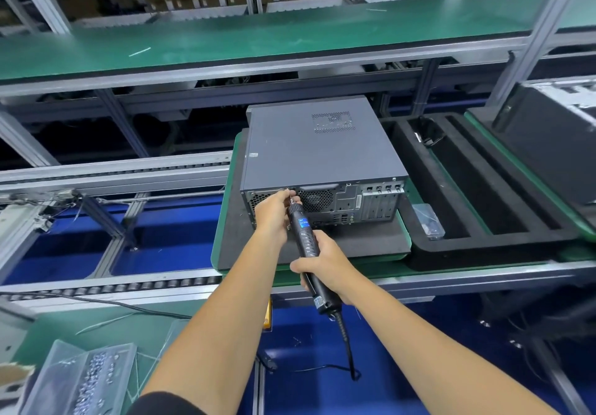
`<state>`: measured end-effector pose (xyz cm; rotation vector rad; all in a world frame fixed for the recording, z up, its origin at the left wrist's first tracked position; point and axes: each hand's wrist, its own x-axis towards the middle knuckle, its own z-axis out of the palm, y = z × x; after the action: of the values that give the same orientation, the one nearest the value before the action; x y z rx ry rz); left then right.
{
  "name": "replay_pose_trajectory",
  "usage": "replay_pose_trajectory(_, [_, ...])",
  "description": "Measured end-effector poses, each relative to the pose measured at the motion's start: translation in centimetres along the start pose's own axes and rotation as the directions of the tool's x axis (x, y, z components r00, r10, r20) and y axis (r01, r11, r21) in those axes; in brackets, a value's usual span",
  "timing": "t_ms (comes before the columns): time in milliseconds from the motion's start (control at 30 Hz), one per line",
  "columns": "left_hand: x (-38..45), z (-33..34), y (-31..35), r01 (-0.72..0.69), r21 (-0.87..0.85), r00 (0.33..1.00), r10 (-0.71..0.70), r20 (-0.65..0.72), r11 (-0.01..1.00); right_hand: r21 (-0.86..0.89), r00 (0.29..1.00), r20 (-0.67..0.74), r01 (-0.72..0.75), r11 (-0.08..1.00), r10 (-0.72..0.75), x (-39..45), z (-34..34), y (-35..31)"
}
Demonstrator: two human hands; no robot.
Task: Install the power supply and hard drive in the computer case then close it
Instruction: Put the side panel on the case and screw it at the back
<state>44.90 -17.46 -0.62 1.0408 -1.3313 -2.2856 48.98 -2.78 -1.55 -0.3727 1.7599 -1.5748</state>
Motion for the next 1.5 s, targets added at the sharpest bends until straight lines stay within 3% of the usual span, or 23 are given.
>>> replay_pose_trajectory(900, [-1.4, 0.9, 1.2, 0.063, -0.217, 0.997, -0.054, 0.046, 0.974, -0.019, 0.989, -0.132, -0.062, 0.998, 0.058, 0.2, 2.4, -2.4])
replay_pose_trajectory(1333, [-1.3, 1.0, 1.0, 0.037, -0.151, 0.999, -0.035, 0.019, 0.988, -0.095, 0.989, -0.135, -0.067, 0.993, 0.054, -0.2, 2.1, -2.8])
replay_pose_trajectory(1500, [-1.2, 1.0, 1.1, 0.041, -0.090, 0.999, -0.040, 0.011, 0.995, -0.050, 0.990, -0.126, -0.070, 0.996, 0.063, -0.2, 2.1, -2.9])
